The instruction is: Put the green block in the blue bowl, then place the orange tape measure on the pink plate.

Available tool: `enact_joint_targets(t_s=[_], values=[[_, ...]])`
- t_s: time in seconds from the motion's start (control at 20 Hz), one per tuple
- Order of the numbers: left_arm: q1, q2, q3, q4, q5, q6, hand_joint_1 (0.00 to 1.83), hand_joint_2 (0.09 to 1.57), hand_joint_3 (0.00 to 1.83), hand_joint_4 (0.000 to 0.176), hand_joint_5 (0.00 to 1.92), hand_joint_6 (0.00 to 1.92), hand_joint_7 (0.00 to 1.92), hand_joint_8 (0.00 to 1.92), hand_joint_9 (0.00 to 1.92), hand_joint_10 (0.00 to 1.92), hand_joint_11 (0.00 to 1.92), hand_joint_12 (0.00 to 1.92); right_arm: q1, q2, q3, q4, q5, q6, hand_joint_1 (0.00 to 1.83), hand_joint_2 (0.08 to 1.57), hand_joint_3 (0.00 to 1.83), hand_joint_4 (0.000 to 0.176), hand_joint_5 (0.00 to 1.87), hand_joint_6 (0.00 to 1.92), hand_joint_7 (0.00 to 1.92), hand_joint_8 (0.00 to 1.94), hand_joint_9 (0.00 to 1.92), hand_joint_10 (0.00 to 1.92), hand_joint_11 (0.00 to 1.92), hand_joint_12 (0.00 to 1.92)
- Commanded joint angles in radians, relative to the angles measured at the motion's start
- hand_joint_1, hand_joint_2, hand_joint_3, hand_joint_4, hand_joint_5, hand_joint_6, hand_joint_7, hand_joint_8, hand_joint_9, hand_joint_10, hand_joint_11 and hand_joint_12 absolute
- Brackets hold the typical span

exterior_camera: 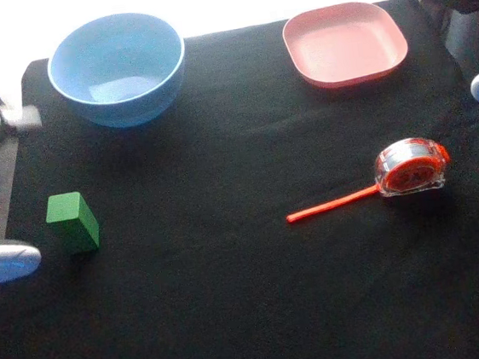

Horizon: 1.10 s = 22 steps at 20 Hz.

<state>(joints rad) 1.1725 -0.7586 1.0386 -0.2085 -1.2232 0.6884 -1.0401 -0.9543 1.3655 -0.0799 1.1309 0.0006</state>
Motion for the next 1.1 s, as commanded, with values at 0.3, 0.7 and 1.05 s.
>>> enact_joint_targets(t_s=[0.3,0.7,1.05], values=[[-0.116,-0.055,0.061,0.067,0.046,-0.003,0.79,0.9,0.0,0.086,0.16,0.01,0.2,0.01,0.19,0.02,0.19,0.14,0.005,-0.018,0.018,0.041,0.103,0.008,0.82,1.15,0.0,0.033,0.23,0.0,0.25,0.0,0.27,0.0,0.0,0.78],[-0.238,-0.103,0.125,0.171,0.247,-0.003,0.98,0.98,0.0,0.024,0.62,0.02,0.79,0.05,0.69,0.12,0.03,1.33,0.005,-0.023,0.022,0.032,0.097,0.008,0.77,1.16,0.0,0.016,0.22,0.0,0.24,0.0,0.26,0.0,0.0,0.76],[-0.251,-0.128,0.139,0.157,0.231,-0.003,1.09,1.12,0.0,0.002,0.95,0.99,0.99,0.64,0.86,0.65,0.34,1.57,0.005,-0.028,0.022,0.032,0.096,0.008,0.78,1.15,0.0,0.012,0.24,0.0,0.27,0.01,0.3,0.01,0.04,0.78]])
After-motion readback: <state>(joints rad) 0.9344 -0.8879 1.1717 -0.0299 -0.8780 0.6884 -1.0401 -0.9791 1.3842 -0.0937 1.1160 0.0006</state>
